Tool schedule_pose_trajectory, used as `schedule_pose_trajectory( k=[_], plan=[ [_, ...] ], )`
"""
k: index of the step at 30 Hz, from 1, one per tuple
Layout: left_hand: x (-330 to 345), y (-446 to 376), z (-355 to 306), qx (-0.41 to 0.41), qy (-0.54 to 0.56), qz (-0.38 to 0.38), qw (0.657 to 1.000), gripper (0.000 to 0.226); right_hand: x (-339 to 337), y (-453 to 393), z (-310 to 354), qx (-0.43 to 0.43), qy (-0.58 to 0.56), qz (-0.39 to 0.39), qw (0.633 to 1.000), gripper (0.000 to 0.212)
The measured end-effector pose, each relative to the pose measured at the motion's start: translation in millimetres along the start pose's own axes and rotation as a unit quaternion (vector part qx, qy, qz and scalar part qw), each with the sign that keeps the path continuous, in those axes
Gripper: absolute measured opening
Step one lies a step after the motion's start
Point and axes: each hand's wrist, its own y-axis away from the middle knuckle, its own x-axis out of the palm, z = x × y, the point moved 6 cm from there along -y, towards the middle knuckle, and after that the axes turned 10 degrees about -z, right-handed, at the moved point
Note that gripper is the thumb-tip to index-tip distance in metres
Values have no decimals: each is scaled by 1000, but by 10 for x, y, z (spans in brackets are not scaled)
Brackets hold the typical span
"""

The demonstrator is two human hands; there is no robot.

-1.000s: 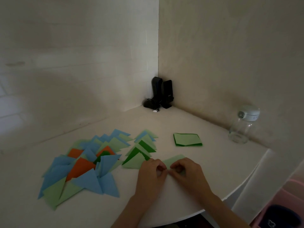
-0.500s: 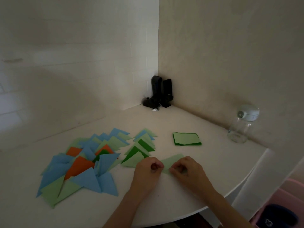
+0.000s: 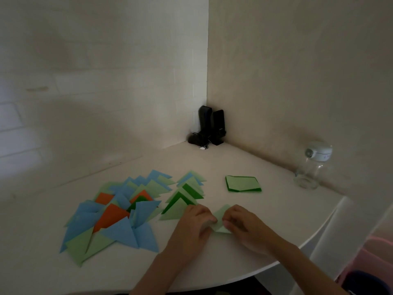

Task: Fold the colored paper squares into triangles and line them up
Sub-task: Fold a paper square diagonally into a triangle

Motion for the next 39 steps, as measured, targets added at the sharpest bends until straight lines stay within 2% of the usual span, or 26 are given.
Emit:
schedule_pose_trajectory(
  k=[3, 8, 12, 15, 21, 28, 32, 39],
  plan=[
    [-16, 14, -54, 29, -19, 1, 999, 9, -41, 15, 2, -21, -16, -21, 999, 8],
    [-24, 100, -123, 62, -99, 1, 993, 7, -117, 93, 7, -70, -17, -108, 992, 18],
    [-31, 150, -176, 53, -121, 0, 991, 12, -61, 136, -16, -97, -1, -86, 992, 22],
    [-25, 134, -181, 23, -98, 1, 995, 16, -17, 132, -28, -96, 33, -99, 990, 24],
    [-34, 112, -55, -102, -18, -33, 994, 11, 25, 122, -56, -68, 47, -145, 986, 21],
    [38, 74, -58, -125, -8, -59, 990, 18, 64, 135, -72, -34, 83, -187, 978, 25],
    [66, 63, -10, -151, 14, -58, 987, 23, 98, 139, -105, -19, 106, -173, 979, 27],
    [107, 42, 74, -201, 37, -44, 978, 30, 52, 128, -103, 3, 45, -172, 984, 22]
  ],
)
